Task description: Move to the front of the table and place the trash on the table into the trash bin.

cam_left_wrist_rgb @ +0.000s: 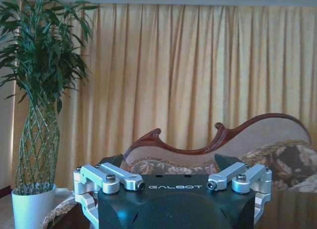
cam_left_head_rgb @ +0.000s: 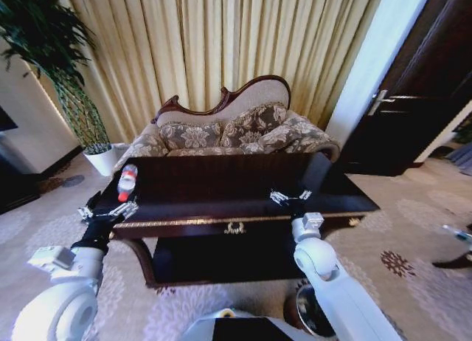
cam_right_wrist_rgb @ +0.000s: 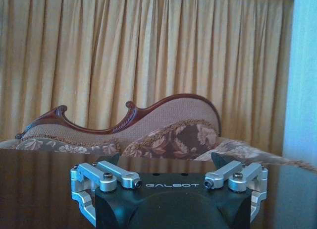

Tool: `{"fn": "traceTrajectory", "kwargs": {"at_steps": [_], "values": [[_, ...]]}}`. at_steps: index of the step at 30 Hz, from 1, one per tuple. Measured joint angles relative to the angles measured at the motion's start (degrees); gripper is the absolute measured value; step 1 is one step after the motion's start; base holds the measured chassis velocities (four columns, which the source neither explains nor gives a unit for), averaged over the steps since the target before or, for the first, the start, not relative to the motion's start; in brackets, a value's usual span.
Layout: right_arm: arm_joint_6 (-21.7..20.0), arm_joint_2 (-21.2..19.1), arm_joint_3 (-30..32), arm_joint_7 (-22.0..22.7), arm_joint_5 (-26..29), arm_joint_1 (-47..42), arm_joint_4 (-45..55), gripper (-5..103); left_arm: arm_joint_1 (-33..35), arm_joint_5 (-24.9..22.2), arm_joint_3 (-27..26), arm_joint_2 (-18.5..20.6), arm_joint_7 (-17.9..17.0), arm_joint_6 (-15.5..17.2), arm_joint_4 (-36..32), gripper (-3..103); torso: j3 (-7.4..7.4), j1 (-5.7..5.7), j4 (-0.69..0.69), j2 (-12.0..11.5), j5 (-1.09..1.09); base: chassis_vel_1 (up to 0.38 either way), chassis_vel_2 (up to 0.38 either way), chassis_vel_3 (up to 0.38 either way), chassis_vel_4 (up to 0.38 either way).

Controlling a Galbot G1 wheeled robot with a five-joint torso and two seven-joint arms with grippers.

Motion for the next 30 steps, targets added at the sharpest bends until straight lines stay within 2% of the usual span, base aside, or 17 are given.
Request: {"fn": "traceTrajectory", "kwargs": {"at_steps": [15, 18, 20, 21, 22, 25, 26, 27, 29, 30], "values": [[0.04, 0.60, -1.21, -0.12, -0.60, 0.03, -1.10, 100, 0.07, -0.51, -0.73, -0.10, -0.27, 0.02, 0.60, 100, -0.04, -0.12, -0.02, 0.07, 0.00, -0.005, 0.008, 0.012, 0.002], [-0.05, 0.50, -1.40, -0.09, -0.39, 0.26, -1.12, 100, -0.35, -1.26, -0.82, 0.49, -0.60, 1.51, 0.72, 100, -0.02, -0.05, -0.02, 0.03, -0.02, 0.000, 0.000, 0.000, 0.000], [-0.14, 0.29, -1.52, 0.03, -0.10, 0.49, -1.11, 100, -0.86, -2.26, -1.14, 2.18, -1.20, 4.82, 0.70, 100, -0.01, -0.02, -0.02, 0.01, -0.02, 0.000, 0.000, 0.000, 0.000], [-0.14, 0.29, -1.52, 0.03, -0.10, 0.49, -1.11, 100, -0.86, -2.26, -1.14, 2.18, -1.20, 4.82, 0.70, 100, -0.01, -0.02, -0.02, 0.01, -0.02, 0.000, 0.000, 0.000, 0.000], [-0.16, 0.09, -1.54, 0.17, 0.10, 0.51, -1.03, 100, -1.25, -3.30, -1.89, 3.91, -2.00, 7.61, 0.70, 100, -0.01, -0.02, -0.01, 0.01, -0.02, 0.000, 0.000, 0.000, 0.000], [-0.20, -0.33, -1.32, 0.49, 0.50, -0.05, -0.58, 100, -2.45, -6.16, -4.48, 7.98, -3.87, 11.33, 1.57, 100, -0.02, -0.05, -0.02, 0.03, -0.01, 0.000, 0.000, 0.000, 0.000], [-0.20, -0.33, -1.32, 0.49, 0.50, -0.05, -0.58, 100, -2.45, -6.16, -4.48, 7.98, -3.87, 11.33, 1.57, 100, -0.02, -0.05, -0.02, 0.03, -0.01, 0.000, 0.000, 0.000, 0.000], [-0.20, -0.44, -0.93, 0.53, 0.52, -0.50, -0.50, 100, -3.40, -7.71, -6.18, 10.16, -4.22, 12.50, 3.20, 100, -0.03, -0.06, -0.03, 0.04, 0.00, 0.000, 0.000, 0.000, 0.000], [-0.20, -0.45, -0.83, 0.55, 0.52, -0.60, -0.50, 100, -3.75, -8.07, -6.55, 10.77, -4.27, 12.68, 3.88, 100, -0.03, -0.06, -0.03, 0.04, 0.00, 0.000, 0.000, 0.000, 0.000], [-0.20, -0.46, -0.62, 0.73, 0.50, -0.75, -0.55, 100, -4.84, -9.63, -6.92, 12.35, -4.54, 13.02, 6.08, 100, -0.03, -0.06, -0.03, 0.03, -0.01, 0.000, 0.000, 0.000, 0.000]]}}
